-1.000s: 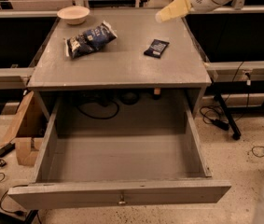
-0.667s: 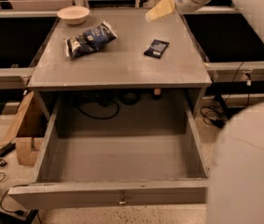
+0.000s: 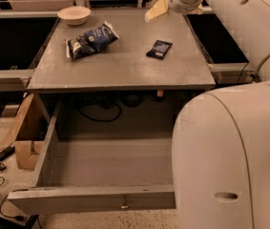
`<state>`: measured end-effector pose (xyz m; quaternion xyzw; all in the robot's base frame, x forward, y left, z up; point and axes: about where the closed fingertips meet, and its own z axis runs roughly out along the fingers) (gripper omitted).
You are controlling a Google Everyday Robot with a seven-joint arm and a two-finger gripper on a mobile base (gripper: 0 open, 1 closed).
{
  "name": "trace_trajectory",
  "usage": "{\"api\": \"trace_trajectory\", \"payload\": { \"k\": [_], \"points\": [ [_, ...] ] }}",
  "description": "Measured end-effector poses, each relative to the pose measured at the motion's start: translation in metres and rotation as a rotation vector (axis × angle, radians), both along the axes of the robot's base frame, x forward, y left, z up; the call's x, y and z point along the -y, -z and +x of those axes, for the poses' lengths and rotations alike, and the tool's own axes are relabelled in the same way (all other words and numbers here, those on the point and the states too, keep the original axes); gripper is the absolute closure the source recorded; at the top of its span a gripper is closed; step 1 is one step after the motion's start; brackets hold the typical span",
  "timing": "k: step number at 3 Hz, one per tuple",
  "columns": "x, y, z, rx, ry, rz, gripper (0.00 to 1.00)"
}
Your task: Place rxbar blueberry into top drawer
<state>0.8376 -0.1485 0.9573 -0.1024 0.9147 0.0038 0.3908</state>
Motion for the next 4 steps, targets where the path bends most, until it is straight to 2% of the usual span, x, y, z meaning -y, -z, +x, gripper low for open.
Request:
{"api": "trace_trajectory", "payload": {
  "k": [3, 4],
  "points": [
    [-0.046, 0.053, 0.044, -0.094, 0.051, 0.048, 0.00],
    [-0.046, 0.053, 0.044, -0.094, 0.051, 0.048, 0.00]
  ]
}}
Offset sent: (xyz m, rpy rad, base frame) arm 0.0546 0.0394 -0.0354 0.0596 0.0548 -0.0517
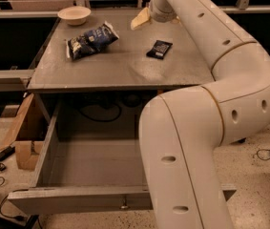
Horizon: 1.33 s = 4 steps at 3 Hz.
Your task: Place rxbar blueberry into top drawer
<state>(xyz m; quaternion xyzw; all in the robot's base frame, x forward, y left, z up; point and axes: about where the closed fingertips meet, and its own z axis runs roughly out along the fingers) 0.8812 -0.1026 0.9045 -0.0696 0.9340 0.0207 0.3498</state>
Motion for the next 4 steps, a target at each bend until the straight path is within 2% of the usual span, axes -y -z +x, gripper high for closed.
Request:
{"api": "trace_trajectory", "payload": {
  "k": [1, 3, 4],
  "points": [
    [0.000, 0.014, 0.002, -0.023, 0.016, -0.009, 0.00],
    [0.007, 0.055, 0.004, -0.100, 0.059, 0.025, 0.00],
    [0.015, 0.064, 0.005, -0.116, 0.088, 0.021, 0.00]
  ]
}}
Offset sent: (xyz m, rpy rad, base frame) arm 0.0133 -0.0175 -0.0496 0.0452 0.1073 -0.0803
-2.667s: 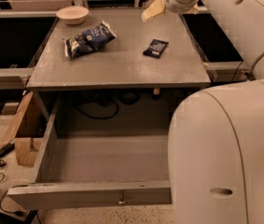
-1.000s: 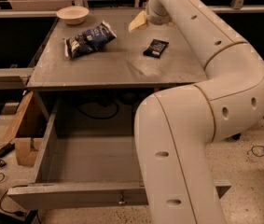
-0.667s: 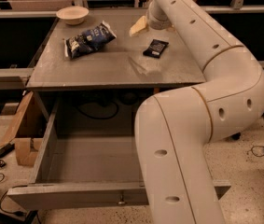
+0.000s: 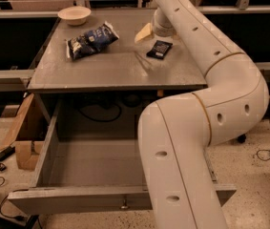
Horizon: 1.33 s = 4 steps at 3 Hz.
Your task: Place rxbar blueberry into top drawer
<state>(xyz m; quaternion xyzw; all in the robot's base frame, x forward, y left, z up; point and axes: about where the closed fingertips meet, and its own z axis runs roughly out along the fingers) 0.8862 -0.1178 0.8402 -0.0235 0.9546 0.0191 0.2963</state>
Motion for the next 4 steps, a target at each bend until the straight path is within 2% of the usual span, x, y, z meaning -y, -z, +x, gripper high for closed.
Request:
{"api": "trace_trajectory", "payload": {
  "k": [2, 3, 4],
  "points": [
    [0.005, -0.027, -0.018, -0.025, 0.043, -0.079, 0.00],
    [0.004, -0.023, -0.029, -0.072, 0.050, -0.092, 0.00],
    [-0.002, -0.012, -0.036, -0.116, 0.041, -0.076, 0.00]
  ]
}}
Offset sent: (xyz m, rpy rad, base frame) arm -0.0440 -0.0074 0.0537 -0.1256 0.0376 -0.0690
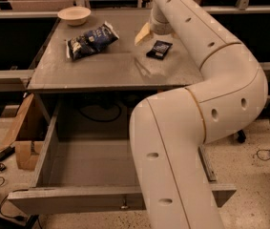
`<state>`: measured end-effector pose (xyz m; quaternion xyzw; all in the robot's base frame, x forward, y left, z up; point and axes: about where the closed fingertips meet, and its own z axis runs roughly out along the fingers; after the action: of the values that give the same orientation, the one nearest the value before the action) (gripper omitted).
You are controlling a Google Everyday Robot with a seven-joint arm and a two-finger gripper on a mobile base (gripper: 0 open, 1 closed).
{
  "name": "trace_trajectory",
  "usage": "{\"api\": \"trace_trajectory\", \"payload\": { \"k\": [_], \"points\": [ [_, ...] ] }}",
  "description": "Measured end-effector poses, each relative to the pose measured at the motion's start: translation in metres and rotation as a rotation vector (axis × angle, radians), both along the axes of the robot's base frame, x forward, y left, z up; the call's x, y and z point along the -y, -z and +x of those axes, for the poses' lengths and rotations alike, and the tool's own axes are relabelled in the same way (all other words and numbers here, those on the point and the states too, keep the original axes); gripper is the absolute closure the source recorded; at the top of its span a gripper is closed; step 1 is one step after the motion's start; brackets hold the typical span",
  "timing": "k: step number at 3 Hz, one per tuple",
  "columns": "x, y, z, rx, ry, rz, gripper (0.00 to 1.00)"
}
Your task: Place rxbar blueberry into top drawer
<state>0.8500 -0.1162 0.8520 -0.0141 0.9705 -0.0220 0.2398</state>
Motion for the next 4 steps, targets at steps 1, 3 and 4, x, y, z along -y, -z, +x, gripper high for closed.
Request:
{"api": "trace_trajectory", "payload": {
  "k": [1, 3, 4],
  "points": [
    [-0.008, 0.010, -0.004, -0.036, -0.015, 0.020, 0.00],
    [-0.016, 0.027, -0.009, -0.093, -0.020, 0.039, 0.42],
    [-0.016, 0.019, -0.009, -0.093, -0.020, 0.039, 0.65]
  ]
}}
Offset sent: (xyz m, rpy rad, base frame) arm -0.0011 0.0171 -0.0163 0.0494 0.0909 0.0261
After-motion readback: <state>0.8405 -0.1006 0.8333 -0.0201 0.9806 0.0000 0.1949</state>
